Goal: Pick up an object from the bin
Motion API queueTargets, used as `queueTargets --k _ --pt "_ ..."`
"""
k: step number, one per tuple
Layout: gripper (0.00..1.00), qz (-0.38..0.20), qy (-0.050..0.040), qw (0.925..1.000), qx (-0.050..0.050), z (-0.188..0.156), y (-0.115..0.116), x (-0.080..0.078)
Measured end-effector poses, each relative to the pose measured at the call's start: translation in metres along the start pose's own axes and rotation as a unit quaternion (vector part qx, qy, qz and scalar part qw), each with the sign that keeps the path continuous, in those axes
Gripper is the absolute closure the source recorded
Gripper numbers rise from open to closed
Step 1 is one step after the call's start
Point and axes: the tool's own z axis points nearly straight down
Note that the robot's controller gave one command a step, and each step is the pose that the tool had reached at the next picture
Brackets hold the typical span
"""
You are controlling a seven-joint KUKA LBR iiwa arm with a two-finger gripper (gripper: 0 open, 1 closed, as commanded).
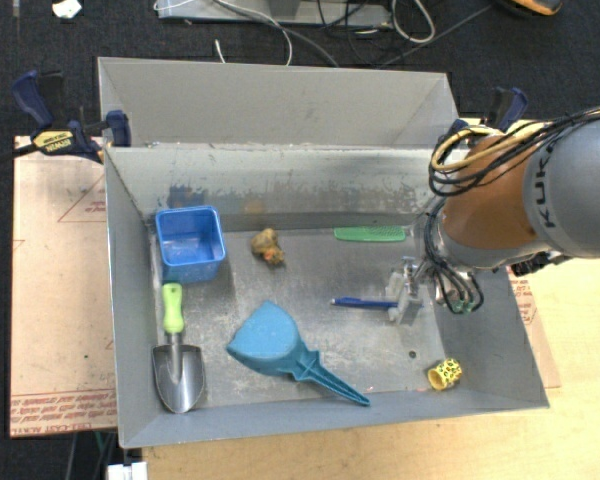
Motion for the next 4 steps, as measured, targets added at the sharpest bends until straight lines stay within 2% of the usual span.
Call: queueTargets --k 2,3,4 --pt "1.0 0.0 -0.0005 1.0 0.0 -0.034 0.0 0.0" --pt "1.0 0.0 0.003 1.0 -0.001 -0.071 0.001 0.001" --pt "1.0 0.0 -0.0016 1.0 -0.001 -0.112 0.001 -0.002"
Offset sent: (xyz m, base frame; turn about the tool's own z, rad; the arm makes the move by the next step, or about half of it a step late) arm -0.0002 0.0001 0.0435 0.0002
